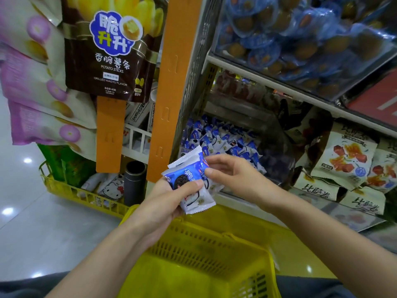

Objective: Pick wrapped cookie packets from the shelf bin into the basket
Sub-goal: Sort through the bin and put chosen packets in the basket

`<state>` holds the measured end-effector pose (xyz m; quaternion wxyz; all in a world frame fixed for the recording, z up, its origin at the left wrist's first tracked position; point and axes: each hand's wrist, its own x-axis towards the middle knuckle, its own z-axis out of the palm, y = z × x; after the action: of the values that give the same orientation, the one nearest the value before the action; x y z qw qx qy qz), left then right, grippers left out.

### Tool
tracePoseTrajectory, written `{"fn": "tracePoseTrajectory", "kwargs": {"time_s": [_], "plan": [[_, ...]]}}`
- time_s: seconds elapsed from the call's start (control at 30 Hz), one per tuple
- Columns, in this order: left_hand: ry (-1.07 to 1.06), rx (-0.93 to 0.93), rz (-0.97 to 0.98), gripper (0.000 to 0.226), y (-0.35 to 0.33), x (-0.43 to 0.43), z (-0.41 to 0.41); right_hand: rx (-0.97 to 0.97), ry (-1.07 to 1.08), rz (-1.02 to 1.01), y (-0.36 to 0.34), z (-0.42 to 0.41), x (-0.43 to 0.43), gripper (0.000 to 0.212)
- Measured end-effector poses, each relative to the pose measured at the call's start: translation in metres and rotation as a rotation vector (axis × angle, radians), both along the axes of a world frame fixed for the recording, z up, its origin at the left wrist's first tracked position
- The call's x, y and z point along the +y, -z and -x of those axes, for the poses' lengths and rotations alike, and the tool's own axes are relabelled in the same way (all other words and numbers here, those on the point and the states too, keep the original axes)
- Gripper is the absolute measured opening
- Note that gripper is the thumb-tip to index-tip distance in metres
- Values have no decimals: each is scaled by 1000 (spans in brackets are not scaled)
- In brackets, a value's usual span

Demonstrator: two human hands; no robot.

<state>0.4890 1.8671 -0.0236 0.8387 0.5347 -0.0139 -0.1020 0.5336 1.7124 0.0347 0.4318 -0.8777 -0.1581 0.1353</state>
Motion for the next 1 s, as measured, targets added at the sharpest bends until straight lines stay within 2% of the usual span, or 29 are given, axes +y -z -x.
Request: {"fn": "tracePoseTrajectory", "kwargs": {"time_s": [0.07, 0.17, 0.27, 0.33, 0.4, 0.47, 0.6, 0.7, 0.87, 1.0], "plan": [[22, -13, -11, 55, 0, 0, 0, 68, -37, 9, 0, -2, -3, 18], [21, 6, -43, 50, 3, 1, -1, 10, -9, 14, -4, -11, -9, 10], [-85, 55, -113, 16, 7, 4, -5, -116, 212, -72, -12, -36, -21, 4], [-132, 56, -168, 18, 9, 5, -5, -195, 433, -153, -12, -63, -30, 12], [-143, 39, -203, 13, 7, 5, -5, -249, 605, -148, -6, -87, -37, 26], [-130, 44, -207, 32, 5, 5, -4, -283, 662, -75, 7, -104, -40, 36], [-138, 64, -198, 45, 3, 7, -6, -269, 633, 94, 28, -122, -37, 42], [-148, 53, -164, 49, 3, 9, -8, -207, 574, 206, 31, -128, -31, 37], [-146, 31, -130, 41, -1, 9, -13, -110, 437, 418, 23, -131, -29, 17], [-153, 7, -99, 43, -4, 10, -14, -52, 362, 536, 16, -137, -19, 19]]}}
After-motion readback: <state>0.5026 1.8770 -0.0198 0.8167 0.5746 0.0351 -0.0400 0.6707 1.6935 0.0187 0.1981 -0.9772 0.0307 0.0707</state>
